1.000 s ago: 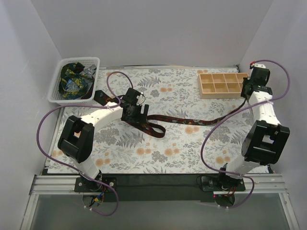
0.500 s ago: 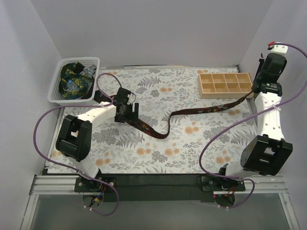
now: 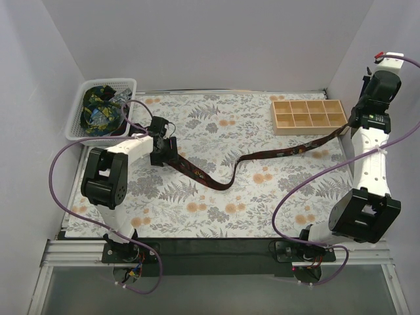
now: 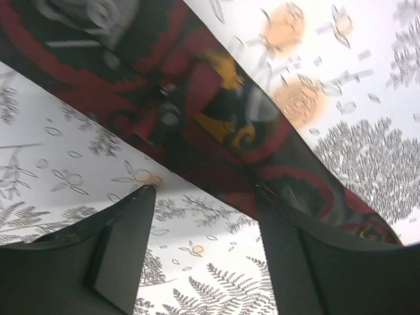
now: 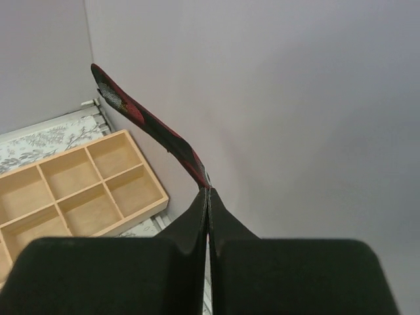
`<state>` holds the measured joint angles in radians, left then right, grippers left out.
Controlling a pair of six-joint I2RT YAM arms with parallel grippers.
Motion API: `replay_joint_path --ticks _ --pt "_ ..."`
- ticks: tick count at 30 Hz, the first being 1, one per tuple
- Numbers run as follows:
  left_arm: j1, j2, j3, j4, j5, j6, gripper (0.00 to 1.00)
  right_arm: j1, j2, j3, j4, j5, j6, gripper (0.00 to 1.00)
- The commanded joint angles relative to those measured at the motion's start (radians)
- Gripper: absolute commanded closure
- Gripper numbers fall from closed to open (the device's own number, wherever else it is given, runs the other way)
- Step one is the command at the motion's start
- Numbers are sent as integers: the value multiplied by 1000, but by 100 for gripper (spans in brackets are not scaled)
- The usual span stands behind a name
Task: Roll the ties
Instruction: Flatten the tie
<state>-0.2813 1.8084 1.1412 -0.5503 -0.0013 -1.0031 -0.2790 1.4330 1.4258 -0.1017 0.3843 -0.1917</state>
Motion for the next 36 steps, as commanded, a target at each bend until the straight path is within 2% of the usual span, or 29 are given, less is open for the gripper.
replay_joint_path --ticks 1,7,10,12,15,20,25,36 --pt "44 48 22 -11 -25 -29 44 -11 -8 81 85 59 -29 99" --pt "45 -44 22 41 104 -52 45 -11 -17 61 91 28 -34 99" --pt "37 -109 12 64 113 -40 45 -12 -26 35 91 -7 -31 99" --pt "31 -121 9 73 112 -26 50 -11 -31 16 91 -27 -23 99" --pt "16 -98 8 79 122 -23 52 -11 -42 2 91 -50 -17 99" --pt "-10 -46 0 102 123 -41 62 -14 -51 10 91 -21 -29 99" --pt "-7 25 23 104 40 -98 71 -12 -52 45 92 16 -41 99" --pt "74 141 88 105 14 -192 75 -22 -86 70 120 97 -146 99"
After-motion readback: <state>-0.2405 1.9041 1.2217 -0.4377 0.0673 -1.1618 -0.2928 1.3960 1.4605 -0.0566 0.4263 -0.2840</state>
